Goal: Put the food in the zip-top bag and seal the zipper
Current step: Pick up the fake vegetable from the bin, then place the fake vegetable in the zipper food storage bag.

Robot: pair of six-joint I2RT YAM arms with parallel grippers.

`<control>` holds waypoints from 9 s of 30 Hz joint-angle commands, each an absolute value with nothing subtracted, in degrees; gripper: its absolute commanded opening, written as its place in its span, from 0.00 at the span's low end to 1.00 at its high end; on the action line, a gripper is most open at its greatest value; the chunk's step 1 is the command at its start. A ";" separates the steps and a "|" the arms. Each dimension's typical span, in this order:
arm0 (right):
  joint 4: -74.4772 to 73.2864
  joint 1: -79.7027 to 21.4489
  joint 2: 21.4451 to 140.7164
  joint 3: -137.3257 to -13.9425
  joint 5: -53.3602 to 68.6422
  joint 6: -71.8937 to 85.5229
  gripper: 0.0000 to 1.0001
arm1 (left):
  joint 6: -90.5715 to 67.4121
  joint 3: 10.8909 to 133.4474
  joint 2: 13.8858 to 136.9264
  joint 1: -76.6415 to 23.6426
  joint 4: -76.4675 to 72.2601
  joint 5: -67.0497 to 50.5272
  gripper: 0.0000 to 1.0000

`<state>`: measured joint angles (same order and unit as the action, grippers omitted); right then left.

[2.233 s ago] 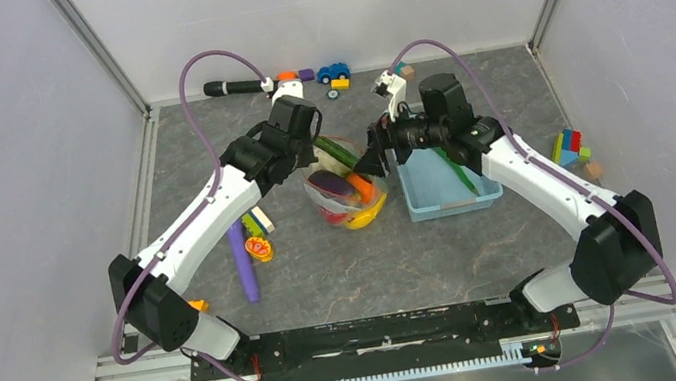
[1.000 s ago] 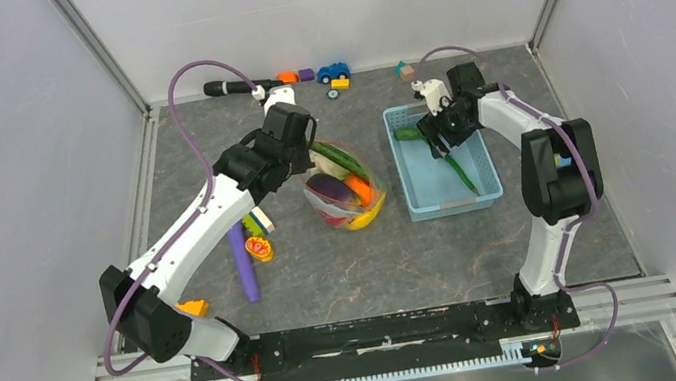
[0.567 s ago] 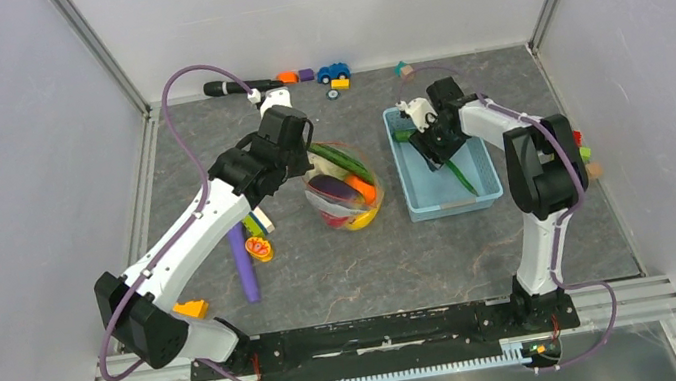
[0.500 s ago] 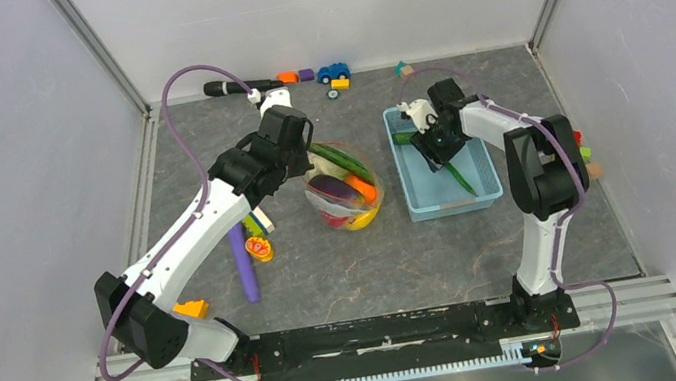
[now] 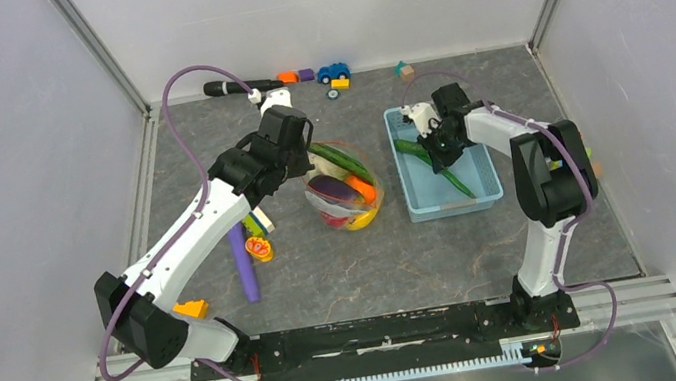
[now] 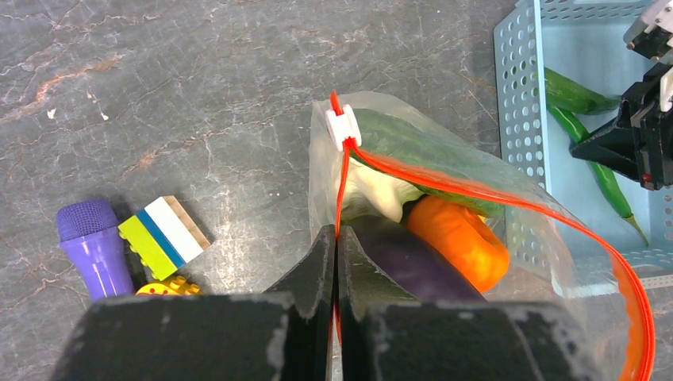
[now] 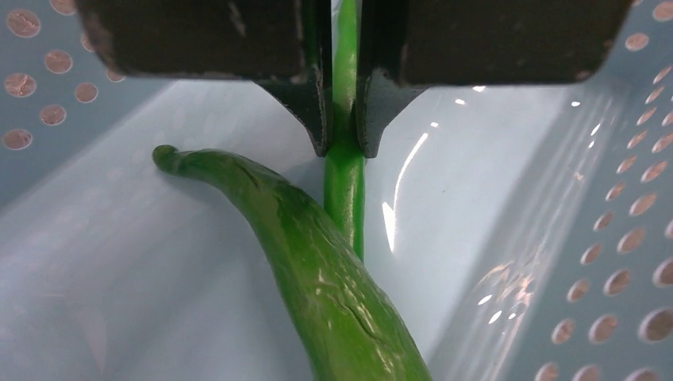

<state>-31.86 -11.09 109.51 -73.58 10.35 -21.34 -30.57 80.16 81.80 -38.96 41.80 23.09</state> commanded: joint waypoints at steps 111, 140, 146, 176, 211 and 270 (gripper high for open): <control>6.67 -40.69 85.44 -70.38 23.31 -13.71 0.47 | -28.33 75.57 74.05 -38.33 28.36 12.13 0.02; 8.57 -40.66 86.43 -68.66 22.42 -14.51 0.07 | -28.38 74.19 73.35 -38.06 28.16 12.67 0.02; 3.39 -40.69 84.14 -66.02 21.13 -16.54 0.02 | -31.29 74.94 73.46 -37.53 29.94 15.94 0.02; 6.83 -43.15 76.23 -60.03 19.78 -20.74 0.21 | -33.12 76.47 74.86 -36.65 31.29 13.63 0.02; 15.02 -43.50 81.18 -59.62 14.51 -16.55 0.39 | -31.37 75.07 74.37 -36.69 28.93 8.08 0.02; -8.04 -44.65 81.36 -74.95 6.41 -7.64 0.64 | -31.10 73.14 73.06 -36.57 26.02 8.80 0.02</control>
